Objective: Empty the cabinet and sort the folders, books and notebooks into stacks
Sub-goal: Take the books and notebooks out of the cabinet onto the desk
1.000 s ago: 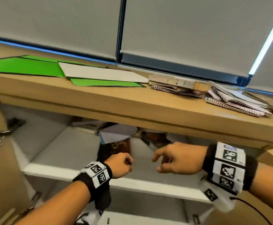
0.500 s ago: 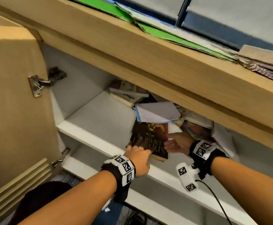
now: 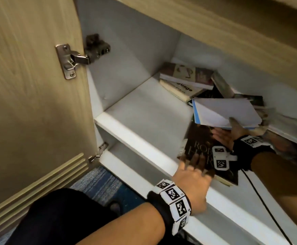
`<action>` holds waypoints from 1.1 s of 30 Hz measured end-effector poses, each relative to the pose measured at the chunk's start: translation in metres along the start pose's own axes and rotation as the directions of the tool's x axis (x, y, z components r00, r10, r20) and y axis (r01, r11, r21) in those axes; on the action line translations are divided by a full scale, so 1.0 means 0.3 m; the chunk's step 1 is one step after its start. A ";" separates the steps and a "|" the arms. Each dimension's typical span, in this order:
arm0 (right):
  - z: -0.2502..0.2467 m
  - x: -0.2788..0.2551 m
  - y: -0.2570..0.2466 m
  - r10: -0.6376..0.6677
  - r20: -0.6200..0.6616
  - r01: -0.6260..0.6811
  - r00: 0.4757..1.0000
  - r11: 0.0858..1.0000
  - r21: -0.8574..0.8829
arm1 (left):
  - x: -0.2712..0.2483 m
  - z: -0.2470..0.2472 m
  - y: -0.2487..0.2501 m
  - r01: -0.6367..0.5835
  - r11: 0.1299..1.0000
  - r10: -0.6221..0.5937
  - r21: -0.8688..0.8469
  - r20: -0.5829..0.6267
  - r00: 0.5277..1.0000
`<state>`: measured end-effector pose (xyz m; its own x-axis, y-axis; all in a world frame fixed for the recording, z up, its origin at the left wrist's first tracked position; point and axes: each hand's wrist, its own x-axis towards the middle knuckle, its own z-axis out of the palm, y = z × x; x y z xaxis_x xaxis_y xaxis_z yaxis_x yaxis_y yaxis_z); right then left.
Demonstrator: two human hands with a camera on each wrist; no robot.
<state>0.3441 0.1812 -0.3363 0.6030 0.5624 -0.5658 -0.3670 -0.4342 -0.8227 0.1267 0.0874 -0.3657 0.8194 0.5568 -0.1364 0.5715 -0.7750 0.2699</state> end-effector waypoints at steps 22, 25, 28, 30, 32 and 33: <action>-0.059 -0.150 0.133 0.006 0.495 0.220 0.869 0.891 -0.396 | 0.063 -0.132 -0.278 0.273 0.263 -0.675 -0.925 0.026 0.738; -0.050 -0.149 0.141 -0.011 0.433 0.229 0.901 0.861 -0.455 | 0.059 -0.131 -0.304 0.322 0.204 -0.681 -0.924 0.102 0.725; -0.039 -0.159 0.147 -0.060 0.404 0.250 0.913 0.864 -0.436 | 0.059 -0.165 -0.305 0.331 0.153 -0.632 -0.931 0.165 0.757; -0.032 -0.171 0.156 -0.112 0.396 0.291 0.911 0.856 -0.428 | 0.065 -0.180 -0.287 0.305 0.065 -0.600 -0.950 0.207 0.773; -0.029 -0.173 0.162 -0.173 0.341 0.311 0.924 0.860 -0.404 | 0.081 -0.168 -0.280 0.235 -0.049 -0.620 -0.971 0.214 0.754; -0.028 -0.177 0.166 -0.212 0.296 0.317 0.931 0.873 -0.372 | 0.092 -0.152 -0.282 0.214 -0.067 -0.634 -0.975 0.207 0.745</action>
<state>0.2999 0.1239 -0.3467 0.4297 0.8243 -0.3687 0.1341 -0.4620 -0.8767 0.0990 0.1819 -0.3488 0.2571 0.8446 -0.4697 0.0936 0.4620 0.8820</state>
